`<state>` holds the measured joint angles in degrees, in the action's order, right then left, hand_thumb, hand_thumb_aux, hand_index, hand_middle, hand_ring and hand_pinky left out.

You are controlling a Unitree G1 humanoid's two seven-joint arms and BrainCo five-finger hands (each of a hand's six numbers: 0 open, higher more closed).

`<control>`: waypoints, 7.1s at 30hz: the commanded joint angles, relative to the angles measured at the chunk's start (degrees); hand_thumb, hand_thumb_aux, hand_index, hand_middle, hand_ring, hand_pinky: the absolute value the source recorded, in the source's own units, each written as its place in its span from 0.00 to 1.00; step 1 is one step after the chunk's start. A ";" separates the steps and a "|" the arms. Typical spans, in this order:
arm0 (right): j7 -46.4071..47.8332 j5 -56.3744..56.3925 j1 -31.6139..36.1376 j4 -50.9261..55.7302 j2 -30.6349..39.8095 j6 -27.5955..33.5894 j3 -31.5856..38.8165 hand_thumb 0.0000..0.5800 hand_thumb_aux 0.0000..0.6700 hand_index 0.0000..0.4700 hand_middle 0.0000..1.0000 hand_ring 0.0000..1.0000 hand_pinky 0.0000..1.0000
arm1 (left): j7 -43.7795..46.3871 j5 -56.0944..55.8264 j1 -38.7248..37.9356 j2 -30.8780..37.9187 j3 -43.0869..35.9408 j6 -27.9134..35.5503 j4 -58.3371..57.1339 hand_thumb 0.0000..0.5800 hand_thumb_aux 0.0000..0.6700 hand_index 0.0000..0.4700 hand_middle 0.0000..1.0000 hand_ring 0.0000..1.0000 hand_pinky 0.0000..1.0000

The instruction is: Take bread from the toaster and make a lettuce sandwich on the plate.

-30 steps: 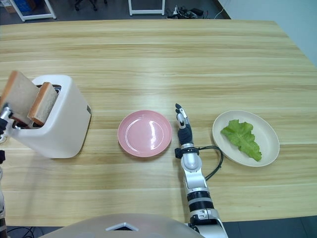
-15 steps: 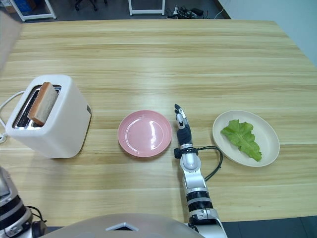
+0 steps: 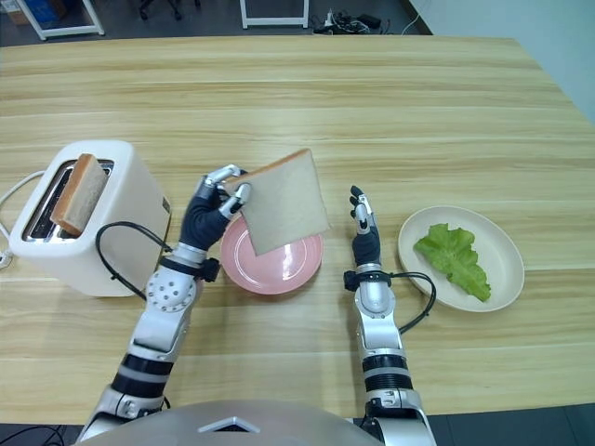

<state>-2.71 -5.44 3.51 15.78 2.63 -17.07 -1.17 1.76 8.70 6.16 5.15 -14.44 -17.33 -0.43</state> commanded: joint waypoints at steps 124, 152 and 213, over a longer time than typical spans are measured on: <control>-15.00 -45.47 8.43 0.16 18.47 1.45 30.95 1.00 1.00 1.00 0.00 0.00 0.00 | -6.82 2.61 -9.75 -3.01 4.90 -4.67 -6.66 0.00 0.00 0.00 0.00 0.00 0.00; -15.00 -41.35 26.32 5.99 13.97 2.87 24.49 1.00 1.00 1.00 0.00 0.00 0.00 | -7.72 3.00 -8.30 -3.61 5.23 -6.21 -10.80 0.00 0.00 0.00 0.00 0.00 0.00; 5.31 -16.17 0.86 -22.98 17.49 -0.70 19.66 0.00 0.00 0.00 0.00 0.00 0.00 | -14.85 6.35 -9.07 -4.48 9.62 -10.88 -8.17 0.00 0.00 0.00 0.00 0.00 0.00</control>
<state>-1.32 -28.51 5.41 -2.71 19.75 -19.69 21.76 -14.07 13.72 -2.04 -0.04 -4.02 -27.26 -11.34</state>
